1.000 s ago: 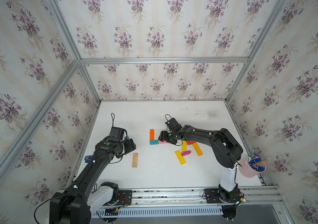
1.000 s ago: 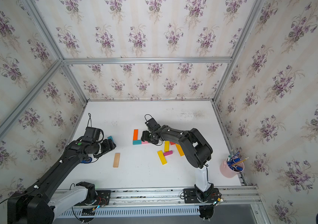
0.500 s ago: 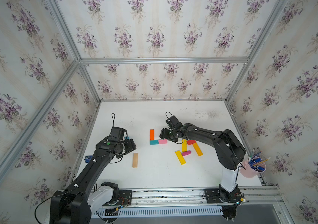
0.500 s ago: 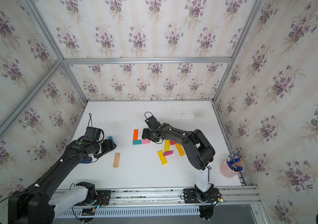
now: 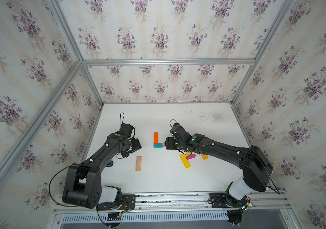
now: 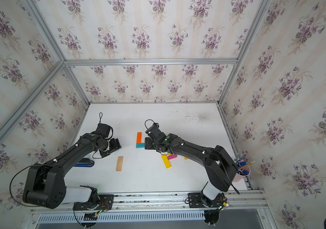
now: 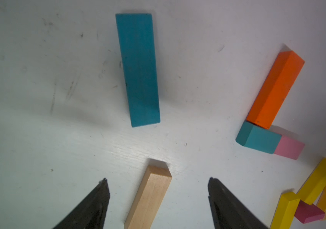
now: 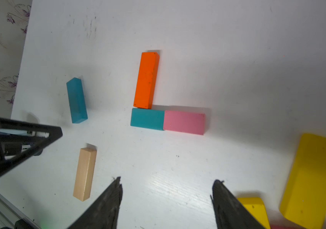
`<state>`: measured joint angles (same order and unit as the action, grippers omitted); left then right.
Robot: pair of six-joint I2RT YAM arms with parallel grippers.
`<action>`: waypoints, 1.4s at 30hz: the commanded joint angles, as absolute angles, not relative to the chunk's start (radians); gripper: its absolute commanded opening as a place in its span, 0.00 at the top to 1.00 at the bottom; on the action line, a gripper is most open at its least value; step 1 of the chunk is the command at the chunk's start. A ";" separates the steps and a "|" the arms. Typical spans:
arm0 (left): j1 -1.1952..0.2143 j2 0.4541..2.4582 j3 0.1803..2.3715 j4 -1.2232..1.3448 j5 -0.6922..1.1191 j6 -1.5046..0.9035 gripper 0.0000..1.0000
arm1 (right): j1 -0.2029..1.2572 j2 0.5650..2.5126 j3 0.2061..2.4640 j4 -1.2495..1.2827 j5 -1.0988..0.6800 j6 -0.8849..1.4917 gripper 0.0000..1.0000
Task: Assemble the letter h with building blocks
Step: Pick up the building block from the center of the board.
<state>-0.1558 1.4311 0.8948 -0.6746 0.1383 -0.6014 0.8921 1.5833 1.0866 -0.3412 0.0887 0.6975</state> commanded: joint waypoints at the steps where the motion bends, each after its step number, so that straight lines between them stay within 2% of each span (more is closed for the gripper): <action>1: -0.154 1.523 0.935 -0.664 0.048 -0.613 0.19 | 0.908 1.510 1.009 -0.326 0.118 0.745 0.27; 10: -0.150 1.749 1.034 -0.661 -0.051 -0.611 0.27 | 0.908 1.401 0.923 -0.332 0.127 0.767 0.27; 14: -0.147 1.790 1.049 -0.662 -0.063 -0.591 0.44 | 0.908 1.386 0.929 -0.337 0.128 0.765 0.27; 15: -0.147 1.792 1.048 -0.659 -0.060 -0.587 0.52 | 0.908 1.384 0.933 -0.338 0.127 0.765 0.27; 18: -0.149 1.787 1.040 -0.656 -0.054 -0.572 0.68 | 0.908 1.375 0.945 -0.343 0.133 0.765 0.27; 24: -0.162 1.725 1.025 -0.683 -0.021 -0.546 0.89 | 0.884 1.334 0.949 -0.390 0.143 0.772 0.27; 32: -0.311 1.486 1.001 -0.757 0.000 -0.535 0.97 | 0.806 1.308 1.020 -0.486 0.147 0.752 0.27; 42: -0.610 1.295 0.894 -0.806 0.041 -0.593 0.97 | 0.784 1.256 1.021 -0.502 0.143 0.759 0.27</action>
